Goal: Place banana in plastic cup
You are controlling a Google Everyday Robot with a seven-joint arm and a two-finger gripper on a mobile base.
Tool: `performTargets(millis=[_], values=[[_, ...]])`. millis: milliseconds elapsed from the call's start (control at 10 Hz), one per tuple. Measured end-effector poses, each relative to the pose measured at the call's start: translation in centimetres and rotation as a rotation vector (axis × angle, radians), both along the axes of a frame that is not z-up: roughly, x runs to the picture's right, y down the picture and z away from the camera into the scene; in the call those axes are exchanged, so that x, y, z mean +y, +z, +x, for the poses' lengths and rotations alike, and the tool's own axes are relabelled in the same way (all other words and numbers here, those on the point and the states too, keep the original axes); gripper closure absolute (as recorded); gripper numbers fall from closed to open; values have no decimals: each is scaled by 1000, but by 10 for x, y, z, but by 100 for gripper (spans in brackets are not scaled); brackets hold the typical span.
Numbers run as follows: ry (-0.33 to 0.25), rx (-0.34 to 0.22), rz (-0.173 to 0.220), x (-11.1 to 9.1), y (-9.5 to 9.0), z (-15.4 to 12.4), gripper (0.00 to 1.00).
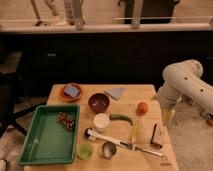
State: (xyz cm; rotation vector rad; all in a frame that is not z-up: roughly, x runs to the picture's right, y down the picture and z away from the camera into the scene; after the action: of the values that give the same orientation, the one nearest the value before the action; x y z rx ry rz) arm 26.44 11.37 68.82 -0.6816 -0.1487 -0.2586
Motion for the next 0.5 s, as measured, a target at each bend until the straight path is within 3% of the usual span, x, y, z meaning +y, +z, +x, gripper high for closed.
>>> performTargets(millis=[300, 400, 500], values=[[-240, -280, -77, 6, 6, -20, 20], [-331, -394, -86, 10, 7, -24, 20], [-391, -461, -89, 13, 7, -26, 20]])
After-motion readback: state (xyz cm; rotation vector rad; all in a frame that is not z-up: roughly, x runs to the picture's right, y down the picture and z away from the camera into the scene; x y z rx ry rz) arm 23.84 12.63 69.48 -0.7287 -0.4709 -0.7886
